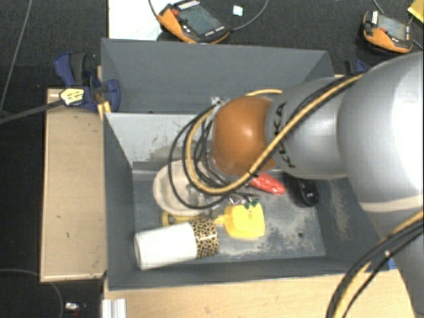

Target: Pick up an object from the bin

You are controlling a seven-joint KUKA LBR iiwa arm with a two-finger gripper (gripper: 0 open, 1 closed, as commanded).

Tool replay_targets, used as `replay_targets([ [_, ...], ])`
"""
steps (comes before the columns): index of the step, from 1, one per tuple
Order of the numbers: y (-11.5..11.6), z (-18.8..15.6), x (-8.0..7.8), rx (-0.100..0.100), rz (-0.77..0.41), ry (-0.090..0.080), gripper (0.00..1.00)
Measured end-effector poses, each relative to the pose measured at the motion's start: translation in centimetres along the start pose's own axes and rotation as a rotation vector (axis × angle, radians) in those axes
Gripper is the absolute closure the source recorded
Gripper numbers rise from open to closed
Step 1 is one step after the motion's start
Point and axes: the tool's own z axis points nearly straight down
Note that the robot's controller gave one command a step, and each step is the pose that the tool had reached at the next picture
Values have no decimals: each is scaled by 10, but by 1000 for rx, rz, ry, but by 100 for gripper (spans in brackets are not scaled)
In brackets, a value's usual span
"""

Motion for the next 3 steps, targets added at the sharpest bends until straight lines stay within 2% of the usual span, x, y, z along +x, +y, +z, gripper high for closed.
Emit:
replay_targets([
  [1,27,1,-31,2,-155,-5,0],
  [2,27,1,-31,1,-153,-5,0],
  [3,12,-8,41,20,-390,-41,0],
])
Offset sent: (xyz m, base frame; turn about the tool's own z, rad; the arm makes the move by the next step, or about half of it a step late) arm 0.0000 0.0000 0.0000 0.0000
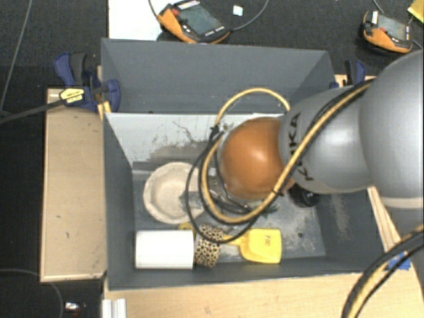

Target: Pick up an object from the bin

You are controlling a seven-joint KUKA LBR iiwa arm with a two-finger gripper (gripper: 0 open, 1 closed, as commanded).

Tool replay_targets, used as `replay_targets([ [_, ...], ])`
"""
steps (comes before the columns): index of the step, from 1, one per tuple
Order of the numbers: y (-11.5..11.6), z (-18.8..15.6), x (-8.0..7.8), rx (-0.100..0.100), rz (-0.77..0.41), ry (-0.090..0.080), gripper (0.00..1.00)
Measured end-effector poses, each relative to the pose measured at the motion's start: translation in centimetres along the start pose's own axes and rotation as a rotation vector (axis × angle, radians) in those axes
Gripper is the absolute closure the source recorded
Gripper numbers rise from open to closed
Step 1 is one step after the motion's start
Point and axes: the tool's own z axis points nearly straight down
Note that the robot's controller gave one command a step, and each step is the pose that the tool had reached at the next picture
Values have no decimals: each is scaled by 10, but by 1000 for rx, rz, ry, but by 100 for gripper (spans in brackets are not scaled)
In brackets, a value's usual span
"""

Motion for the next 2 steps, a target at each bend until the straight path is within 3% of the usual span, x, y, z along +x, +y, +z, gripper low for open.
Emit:
replay_targets([
  [1,20,7,-24,-20,-190,18,0],
  [2,15,2,27,6,-684,-11,0],
])
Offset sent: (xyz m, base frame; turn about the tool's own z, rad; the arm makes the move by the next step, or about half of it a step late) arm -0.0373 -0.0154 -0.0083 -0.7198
